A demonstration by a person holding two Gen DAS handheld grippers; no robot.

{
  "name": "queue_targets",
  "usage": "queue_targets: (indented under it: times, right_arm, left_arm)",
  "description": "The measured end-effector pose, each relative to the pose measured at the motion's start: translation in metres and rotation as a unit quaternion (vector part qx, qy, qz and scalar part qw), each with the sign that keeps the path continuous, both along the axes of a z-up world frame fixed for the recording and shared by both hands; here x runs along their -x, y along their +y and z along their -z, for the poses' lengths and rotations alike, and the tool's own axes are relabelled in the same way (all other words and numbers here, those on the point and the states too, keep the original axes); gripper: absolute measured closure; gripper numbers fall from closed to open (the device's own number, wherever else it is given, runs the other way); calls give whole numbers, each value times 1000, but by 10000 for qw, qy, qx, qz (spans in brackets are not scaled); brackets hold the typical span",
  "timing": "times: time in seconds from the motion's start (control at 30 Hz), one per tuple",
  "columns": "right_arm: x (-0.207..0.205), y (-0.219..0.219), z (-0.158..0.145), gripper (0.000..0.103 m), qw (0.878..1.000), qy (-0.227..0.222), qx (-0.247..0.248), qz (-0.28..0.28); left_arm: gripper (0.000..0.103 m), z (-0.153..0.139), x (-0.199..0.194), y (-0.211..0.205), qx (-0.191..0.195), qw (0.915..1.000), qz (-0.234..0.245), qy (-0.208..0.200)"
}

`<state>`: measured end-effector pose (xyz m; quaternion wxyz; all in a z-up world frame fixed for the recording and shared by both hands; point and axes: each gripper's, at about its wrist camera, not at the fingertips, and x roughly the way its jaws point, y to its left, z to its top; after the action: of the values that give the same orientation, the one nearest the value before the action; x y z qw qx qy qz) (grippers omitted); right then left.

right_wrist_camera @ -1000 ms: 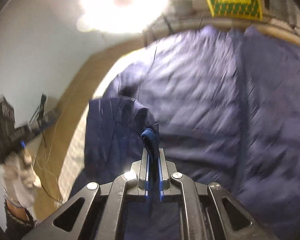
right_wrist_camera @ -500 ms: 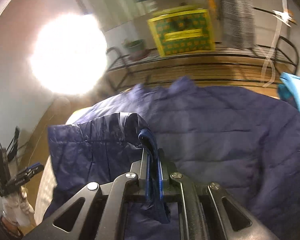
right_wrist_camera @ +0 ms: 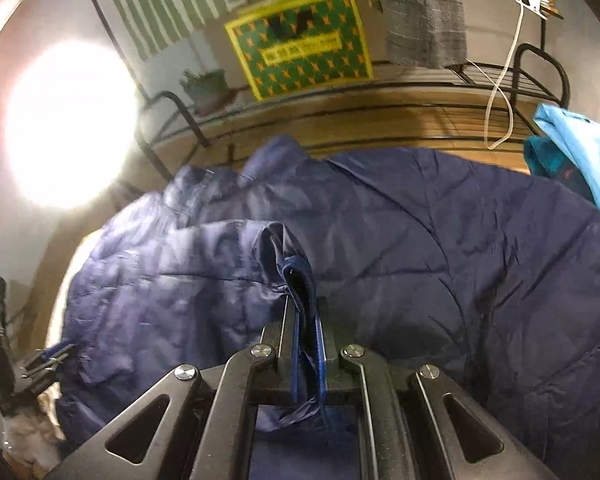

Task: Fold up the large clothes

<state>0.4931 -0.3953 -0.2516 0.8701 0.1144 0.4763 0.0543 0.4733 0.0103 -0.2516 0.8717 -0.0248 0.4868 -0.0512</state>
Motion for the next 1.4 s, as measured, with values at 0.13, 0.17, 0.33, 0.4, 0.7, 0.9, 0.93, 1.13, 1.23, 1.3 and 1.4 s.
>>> queue_targets:
  times: [0.13, 0.17, 0.33, 0.4, 0.7, 0.9, 0.93, 1.13, 1.23, 1.3, 1.4]
  right_arm:
    - [-4, -13, 20, 99, 9993, 261, -72, 262]
    - [-5, -12, 24, 98, 9992, 297, -14, 257]
    - [-4, -6, 27, 76, 9986, 353, 322, 240]
    - [2, -6, 21, 72, 9984, 282, 423, 257]
    - [64, -23, -38, 56, 9989, -347, 132, 288]
    - [112, -38, -82, 55, 9968, -721, 49, 328]
    - [121, -41, -90, 54, 9964, -786, 27, 327]
    - [186, -62, -133, 54, 9929, -1137, 50, 340]
    - [221, -76, -148, 53, 9915, -1243, -44, 392]
    - [241, -86, -153, 50, 9906, -1293, -46, 445]
    - [278, -105, -158, 49, 9895, -1327, 46, 577]
  left_arm:
    - [68, 0, 4, -2, -70, 9999, 86, -35]
    - [68, -1, 5, -3, -86, 9999, 93, -36]
    - [68, -17, 15, -5, 31, 9998, 108, -141]
    - [68, -28, 23, -6, 114, 9996, 130, -238]
    - [68, -106, 83, -31, 486, 9939, 523, -839]
    - [63, -154, 134, -40, 783, 9896, 590, -1048]
    - [56, -161, 143, -41, 829, 9888, 583, -1100]
    - [54, -185, 200, -50, 1159, 9813, 684, -1379]
    - [54, -180, 218, -61, 1310, 9792, 848, -1300]
    - [54, -175, 222, -69, 1324, 9792, 959, -1202]
    - [54, -170, 226, -82, 1265, 9796, 1084, -1127]
